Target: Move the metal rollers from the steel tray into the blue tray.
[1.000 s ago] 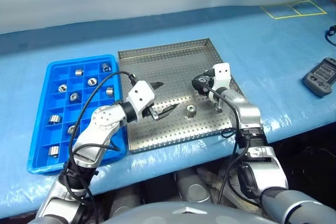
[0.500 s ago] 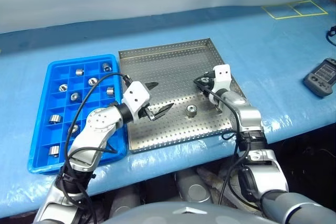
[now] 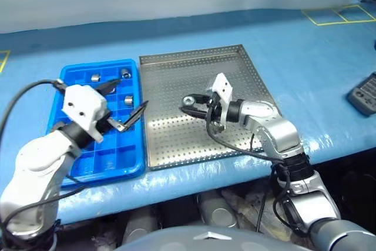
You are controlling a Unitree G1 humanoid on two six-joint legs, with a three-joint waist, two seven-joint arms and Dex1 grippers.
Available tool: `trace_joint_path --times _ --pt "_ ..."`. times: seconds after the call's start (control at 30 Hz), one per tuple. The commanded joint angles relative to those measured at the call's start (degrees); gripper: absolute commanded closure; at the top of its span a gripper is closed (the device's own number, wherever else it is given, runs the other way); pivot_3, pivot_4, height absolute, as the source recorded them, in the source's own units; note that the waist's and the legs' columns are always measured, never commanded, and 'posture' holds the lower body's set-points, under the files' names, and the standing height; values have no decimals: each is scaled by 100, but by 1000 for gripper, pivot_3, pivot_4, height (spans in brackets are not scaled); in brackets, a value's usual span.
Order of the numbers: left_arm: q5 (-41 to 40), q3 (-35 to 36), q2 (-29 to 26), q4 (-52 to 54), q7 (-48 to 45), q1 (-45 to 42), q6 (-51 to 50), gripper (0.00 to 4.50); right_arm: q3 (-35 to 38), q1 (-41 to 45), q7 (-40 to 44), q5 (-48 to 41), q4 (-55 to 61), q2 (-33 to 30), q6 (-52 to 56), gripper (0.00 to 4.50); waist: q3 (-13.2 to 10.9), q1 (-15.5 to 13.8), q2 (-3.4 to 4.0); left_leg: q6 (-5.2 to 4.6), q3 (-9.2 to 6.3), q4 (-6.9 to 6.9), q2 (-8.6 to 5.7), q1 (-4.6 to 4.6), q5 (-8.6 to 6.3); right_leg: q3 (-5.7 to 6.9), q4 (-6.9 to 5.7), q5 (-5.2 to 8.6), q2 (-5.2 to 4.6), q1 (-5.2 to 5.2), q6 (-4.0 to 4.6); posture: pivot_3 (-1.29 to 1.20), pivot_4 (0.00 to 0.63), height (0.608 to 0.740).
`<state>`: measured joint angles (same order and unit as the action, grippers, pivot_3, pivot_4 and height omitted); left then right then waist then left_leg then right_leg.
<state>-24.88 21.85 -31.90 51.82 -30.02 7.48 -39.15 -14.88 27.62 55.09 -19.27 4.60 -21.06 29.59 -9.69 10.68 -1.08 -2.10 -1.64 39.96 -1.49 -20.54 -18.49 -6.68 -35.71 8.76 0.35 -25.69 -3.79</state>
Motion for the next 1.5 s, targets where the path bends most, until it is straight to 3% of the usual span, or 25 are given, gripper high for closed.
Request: trace_joint_path --times 0.03,0.23,0.5,0.8,1.37,1.5 --pt "-180 521 -59 607 120 431 -169 74 -204 445 364 29 -182 140 -378 2684 -1 -111 -3 1 -1 0 0 0 0 1 1 -5 -6 0 9 27 150 740" --pt "249 388 248 774 672 1659 -456 74 -407 1297 17 610 -1660 1075 -1529 2684 -2 -522 -3 21 -33 0 4 0 4 38 -5 7 -7 2 34 124 150 740" --pt "474 -65 502 764 1099 1963 -459 74 -623 1886 115 850 -2873 2077 -1867 2684 -3 -992 1 64 -122 -15 3 -15 9 124 -10 36 -29 7 86 157 150 740" --pt "635 -804 473 538 1298 1574 -509 74 -714 2292 -318 1444 -4342 2818 -2346 2684 -4 -1033 4 147 -216 -69 -2 -14 55 228 -20 66 -36 13 138 157 150 740" --pt "690 -1131 438 386 1305 1298 -529 74 -24 2853 -703 1480 -5698 3113 -2556 2684 -6 -1015 15 178 -293 -96 2 -12 74 292 -29 81 -8 23 178 138 150 740" --pt "689 -1132 429 371 1296 1282 -522 74 63 2836 -813 1475 -5620 3124 -2708 1400 -6 -1010 16 184 -296 -96 3 -12 78 295 -30 81 -7 22 179 136 150 740"
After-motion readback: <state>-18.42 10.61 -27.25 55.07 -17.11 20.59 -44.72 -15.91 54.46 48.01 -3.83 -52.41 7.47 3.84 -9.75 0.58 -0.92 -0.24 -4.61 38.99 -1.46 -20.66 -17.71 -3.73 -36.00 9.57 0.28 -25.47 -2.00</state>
